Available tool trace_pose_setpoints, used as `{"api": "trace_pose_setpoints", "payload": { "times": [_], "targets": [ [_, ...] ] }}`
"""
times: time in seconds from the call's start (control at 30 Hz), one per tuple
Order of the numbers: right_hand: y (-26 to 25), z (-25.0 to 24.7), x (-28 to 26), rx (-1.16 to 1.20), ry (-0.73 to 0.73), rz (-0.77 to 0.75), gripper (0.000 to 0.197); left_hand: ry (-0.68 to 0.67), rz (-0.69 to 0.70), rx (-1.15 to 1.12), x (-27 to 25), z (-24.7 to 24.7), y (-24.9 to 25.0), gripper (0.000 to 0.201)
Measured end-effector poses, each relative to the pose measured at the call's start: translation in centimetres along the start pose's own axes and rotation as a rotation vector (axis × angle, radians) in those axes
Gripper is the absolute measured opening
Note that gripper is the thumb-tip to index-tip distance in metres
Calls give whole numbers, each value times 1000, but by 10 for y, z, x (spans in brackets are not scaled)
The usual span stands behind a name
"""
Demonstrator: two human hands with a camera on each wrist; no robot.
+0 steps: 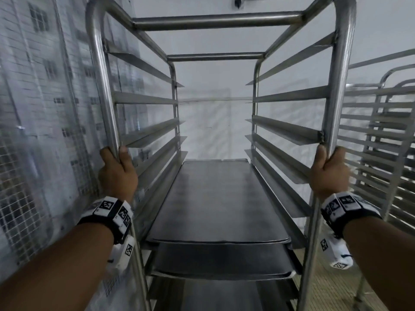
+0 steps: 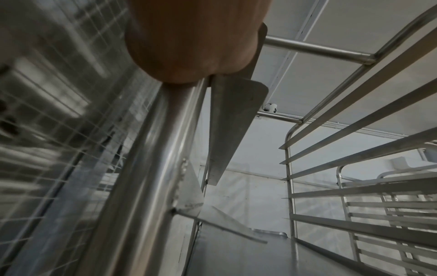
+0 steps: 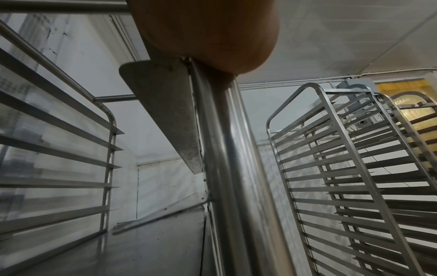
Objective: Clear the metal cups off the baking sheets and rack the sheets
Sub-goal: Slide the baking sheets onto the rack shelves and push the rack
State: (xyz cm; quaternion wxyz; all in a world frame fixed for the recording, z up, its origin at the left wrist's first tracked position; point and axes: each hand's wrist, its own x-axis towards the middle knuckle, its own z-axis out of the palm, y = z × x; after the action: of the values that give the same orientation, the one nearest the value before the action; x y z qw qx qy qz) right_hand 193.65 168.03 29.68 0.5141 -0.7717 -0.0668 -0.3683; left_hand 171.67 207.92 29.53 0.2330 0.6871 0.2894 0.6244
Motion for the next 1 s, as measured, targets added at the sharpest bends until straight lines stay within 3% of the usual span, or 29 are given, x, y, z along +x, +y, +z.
{"api": "trace_pose_setpoints", "payload": {
  "times": [0.23, 1.0],
  "targets": [
    [8, 42, 18, -1, 16, 8, 46, 15, 53, -45, 23, 46, -18, 51],
    [67, 196, 123, -77, 61, -45, 53, -2, -2, -26, 84, 213, -57, 54]
  ]
}}
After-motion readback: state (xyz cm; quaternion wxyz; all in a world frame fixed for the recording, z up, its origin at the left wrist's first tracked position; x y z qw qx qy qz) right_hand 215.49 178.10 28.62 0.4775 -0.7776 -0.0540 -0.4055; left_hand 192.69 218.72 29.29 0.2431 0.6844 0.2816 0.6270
